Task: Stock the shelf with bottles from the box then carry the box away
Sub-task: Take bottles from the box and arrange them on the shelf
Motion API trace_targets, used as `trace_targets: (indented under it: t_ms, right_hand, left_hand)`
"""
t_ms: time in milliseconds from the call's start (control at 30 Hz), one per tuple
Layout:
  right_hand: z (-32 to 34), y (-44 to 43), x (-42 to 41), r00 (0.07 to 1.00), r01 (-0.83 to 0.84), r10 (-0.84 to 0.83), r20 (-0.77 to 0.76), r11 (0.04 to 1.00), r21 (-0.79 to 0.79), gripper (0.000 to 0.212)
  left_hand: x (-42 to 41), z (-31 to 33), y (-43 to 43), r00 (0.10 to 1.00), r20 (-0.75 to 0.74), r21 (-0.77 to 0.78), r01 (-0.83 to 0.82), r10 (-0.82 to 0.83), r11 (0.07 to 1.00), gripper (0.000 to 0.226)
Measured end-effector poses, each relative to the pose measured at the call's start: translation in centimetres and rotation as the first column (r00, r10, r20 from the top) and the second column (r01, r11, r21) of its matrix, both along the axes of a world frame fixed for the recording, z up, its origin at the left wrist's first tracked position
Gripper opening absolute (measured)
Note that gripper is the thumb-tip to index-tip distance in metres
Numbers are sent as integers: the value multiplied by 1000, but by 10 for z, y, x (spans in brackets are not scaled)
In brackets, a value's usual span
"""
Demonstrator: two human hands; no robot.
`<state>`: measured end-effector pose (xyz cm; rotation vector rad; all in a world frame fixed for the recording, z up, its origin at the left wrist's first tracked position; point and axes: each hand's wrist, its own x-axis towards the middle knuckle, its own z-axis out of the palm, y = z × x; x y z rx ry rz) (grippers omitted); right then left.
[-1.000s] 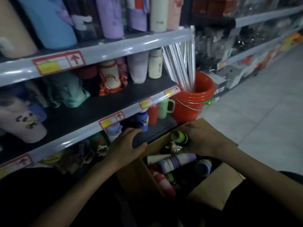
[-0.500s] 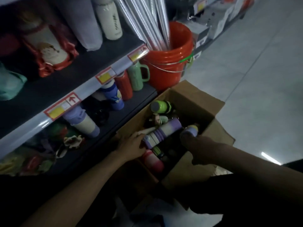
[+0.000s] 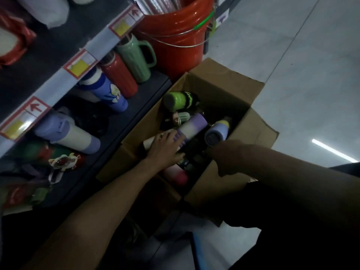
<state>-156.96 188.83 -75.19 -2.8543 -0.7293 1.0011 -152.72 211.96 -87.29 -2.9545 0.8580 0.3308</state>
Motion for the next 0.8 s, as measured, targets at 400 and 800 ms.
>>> trace_targets:
  t_ms: [400, 800]
  right_hand:
    - [-17, -18, 3, 1000, 31, -31, 6, 999, -30, 19]
    - [23, 3, 27, 999, 35, -35, -26, 999, -9, 37]
  left_hand:
    - [24, -39, -39, 812, -209, 130, -529, 545, 839, 97]
    - [45, -15, -20, 755, -357, 150, -534, 550, 832, 82]
